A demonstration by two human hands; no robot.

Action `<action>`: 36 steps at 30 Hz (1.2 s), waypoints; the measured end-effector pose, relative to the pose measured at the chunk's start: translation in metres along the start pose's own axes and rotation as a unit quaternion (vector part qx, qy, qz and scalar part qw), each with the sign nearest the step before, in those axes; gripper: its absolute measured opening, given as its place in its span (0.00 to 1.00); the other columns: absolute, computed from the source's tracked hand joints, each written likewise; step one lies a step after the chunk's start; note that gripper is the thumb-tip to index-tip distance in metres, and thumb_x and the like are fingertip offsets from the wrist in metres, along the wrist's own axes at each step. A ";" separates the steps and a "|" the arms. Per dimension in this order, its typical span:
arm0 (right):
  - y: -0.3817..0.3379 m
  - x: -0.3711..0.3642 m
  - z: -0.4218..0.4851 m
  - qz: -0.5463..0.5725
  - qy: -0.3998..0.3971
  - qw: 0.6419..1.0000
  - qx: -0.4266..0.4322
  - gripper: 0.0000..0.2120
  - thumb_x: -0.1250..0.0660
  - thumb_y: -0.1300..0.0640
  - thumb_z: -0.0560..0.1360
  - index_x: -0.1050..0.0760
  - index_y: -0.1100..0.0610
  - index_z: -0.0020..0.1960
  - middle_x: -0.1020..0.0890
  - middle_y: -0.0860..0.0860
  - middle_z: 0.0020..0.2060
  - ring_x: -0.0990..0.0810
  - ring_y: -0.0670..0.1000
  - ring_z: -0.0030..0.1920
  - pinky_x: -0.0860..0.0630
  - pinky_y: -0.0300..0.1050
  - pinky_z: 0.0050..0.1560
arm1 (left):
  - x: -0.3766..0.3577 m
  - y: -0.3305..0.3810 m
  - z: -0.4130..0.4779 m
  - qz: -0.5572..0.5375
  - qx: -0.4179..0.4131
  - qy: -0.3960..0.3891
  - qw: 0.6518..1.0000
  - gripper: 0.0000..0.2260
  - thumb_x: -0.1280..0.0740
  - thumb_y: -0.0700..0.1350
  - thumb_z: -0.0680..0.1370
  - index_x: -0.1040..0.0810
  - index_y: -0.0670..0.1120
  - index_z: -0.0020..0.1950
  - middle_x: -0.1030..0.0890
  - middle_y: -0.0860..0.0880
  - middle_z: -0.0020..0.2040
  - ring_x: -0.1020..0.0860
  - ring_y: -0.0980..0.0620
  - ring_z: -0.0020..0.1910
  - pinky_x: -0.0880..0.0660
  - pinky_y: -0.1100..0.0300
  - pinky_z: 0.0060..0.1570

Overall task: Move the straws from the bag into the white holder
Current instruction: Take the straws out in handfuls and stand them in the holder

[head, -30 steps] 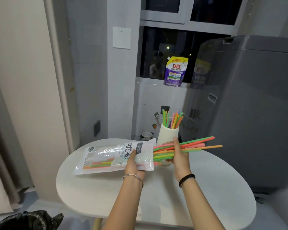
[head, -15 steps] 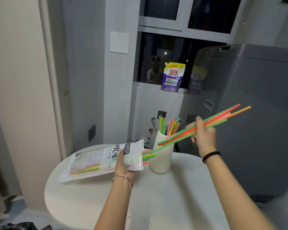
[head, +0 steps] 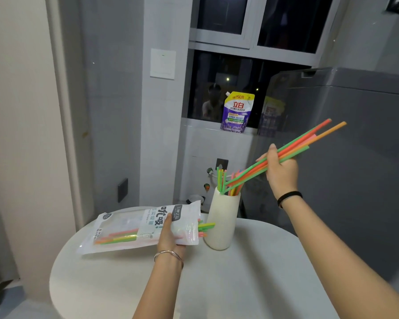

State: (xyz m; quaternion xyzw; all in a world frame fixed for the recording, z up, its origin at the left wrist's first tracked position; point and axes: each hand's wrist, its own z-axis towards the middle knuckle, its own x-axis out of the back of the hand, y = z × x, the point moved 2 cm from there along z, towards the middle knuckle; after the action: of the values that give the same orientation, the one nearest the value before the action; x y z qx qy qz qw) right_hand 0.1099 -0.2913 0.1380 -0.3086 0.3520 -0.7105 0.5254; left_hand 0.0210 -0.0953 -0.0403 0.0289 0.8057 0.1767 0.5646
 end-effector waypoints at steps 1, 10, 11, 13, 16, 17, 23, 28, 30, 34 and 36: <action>0.000 -0.003 -0.002 -0.006 0.001 1.000 0.010 0.24 0.41 0.48 0.78 0.21 0.69 0.42 0.20 0.56 0.32 0.23 0.43 0.27 0.26 0.35 0.28 | 0.001 -0.001 0.001 -0.004 0.000 0.005 1.000 0.25 0.40 0.51 0.82 0.37 0.46 0.78 0.30 0.35 0.73 0.16 0.36 0.31 0.24 0.37 0.22; -0.004 -0.013 0.003 -0.049 -0.006 0.996 0.081 0.23 0.40 0.49 0.77 0.22 0.66 0.35 0.18 0.61 0.32 0.19 0.51 0.32 0.20 0.46 0.36 | 0.001 0.003 0.002 -0.029 -0.021 0.068 0.997 0.23 0.38 0.47 0.82 0.35 0.47 0.77 0.28 0.42 0.73 0.29 0.37 0.70 0.39 0.33 0.71; -0.003 -0.015 0.002 -0.065 -0.029 0.994 0.083 0.22 0.40 0.49 0.77 0.22 0.65 0.35 0.18 0.60 0.31 0.19 0.52 0.33 0.20 0.48 0.37 | -0.001 0.003 0.001 -0.027 -0.020 0.064 0.997 0.23 0.39 0.47 0.82 0.36 0.47 0.77 0.28 0.42 0.73 0.27 0.35 0.67 0.37 0.32 0.69; -0.002 -0.022 -0.001 -0.096 -0.078 0.989 0.081 0.22 0.40 0.49 0.78 0.22 0.64 0.35 0.19 0.55 0.30 0.18 0.52 0.33 0.19 0.49 0.38 | -0.003 0.003 -0.004 -0.022 -0.011 0.053 0.998 0.23 0.39 0.47 0.82 0.36 0.47 0.77 0.28 0.41 0.73 0.23 0.34 0.55 0.28 0.29 0.57; 0.004 -0.034 -0.003 -0.134 -0.132 0.979 0.072 0.23 0.40 0.48 0.78 0.21 0.66 0.38 0.18 0.56 0.32 0.17 0.53 0.35 0.19 0.49 0.40 | -0.003 0.001 -0.009 -0.015 0.003 0.048 0.999 0.24 0.39 0.48 0.82 0.37 0.47 0.78 0.30 0.39 0.74 0.24 0.33 0.61 0.26 0.29 0.51; 0.005 -0.037 -0.003 -0.144 -0.144 0.977 0.068 0.23 0.40 0.48 0.78 0.21 0.66 0.38 0.18 0.58 0.33 0.17 0.54 0.36 0.19 0.49 0.40 | -0.002 0.001 -0.010 -0.009 0.007 0.043 0.999 0.24 0.39 0.49 0.82 0.37 0.46 0.78 0.30 0.38 0.74 0.22 0.33 0.59 0.24 0.30 0.48; 0.013 -0.048 0.003 -0.202 -0.183 0.961 0.042 0.23 0.41 0.47 0.78 0.33 0.57 0.28 0.28 0.51 0.24 0.25 0.51 0.27 0.29 0.42 0.30 | -0.002 0.002 -0.011 0.000 -0.019 0.027 0.999 0.23 0.40 0.49 0.82 0.35 0.46 0.77 0.26 0.37 0.70 0.17 0.39 0.33 0.20 0.39 0.32; 0.015 -0.041 0.015 -0.119 -0.083 0.989 0.013 0.23 0.40 0.49 0.77 0.26 0.66 0.32 0.21 0.62 0.29 0.21 0.61 0.32 0.21 0.53 0.37 | -0.001 0.004 -0.011 0.001 -0.010 0.023 1.000 0.23 0.41 0.50 0.83 0.35 0.44 0.77 0.22 0.35 0.53 0.17 0.39 0.26 0.25 0.40 0.19; 0.014 -0.037 0.020 -0.110 -0.049 0.993 0.017 0.23 0.41 0.48 0.77 0.30 0.61 0.28 0.27 0.55 0.24 0.25 0.56 0.28 0.24 0.51 0.35 | -0.001 0.004 -0.011 0.008 -0.011 0.023 1.000 0.23 0.42 0.50 0.83 0.36 0.44 0.77 0.24 0.33 0.59 0.17 0.38 0.26 0.25 0.40 0.19; 0.015 -0.035 0.025 -0.104 -0.039 0.994 0.011 0.24 0.41 0.47 0.78 0.29 0.61 0.30 0.28 0.53 0.25 0.24 0.55 0.30 0.22 0.51 0.36 | -0.002 0.002 -0.010 0.028 -0.006 0.021 0.999 0.24 0.42 0.51 0.83 0.36 0.42 0.77 0.21 0.31 0.58 0.17 0.37 0.27 0.24 0.42 0.19; 0.015 -0.037 0.024 -0.118 -0.067 0.991 0.016 0.23 0.41 0.47 0.78 0.31 0.58 0.28 0.28 0.52 0.25 0.25 0.55 0.29 0.22 0.51 0.36 | -0.003 0.001 -0.011 0.021 -0.005 0.023 1.000 0.24 0.41 0.50 0.83 0.36 0.43 0.77 0.21 0.33 0.61 0.17 0.36 0.32 0.24 0.41 0.20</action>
State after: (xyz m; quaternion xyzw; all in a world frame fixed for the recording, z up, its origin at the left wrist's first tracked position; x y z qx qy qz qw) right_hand 0.1469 -0.2629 0.1369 -0.3863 0.2661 -0.7506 0.4654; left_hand 0.0121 -0.0984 -0.0338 0.0388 0.8170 0.1928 0.5421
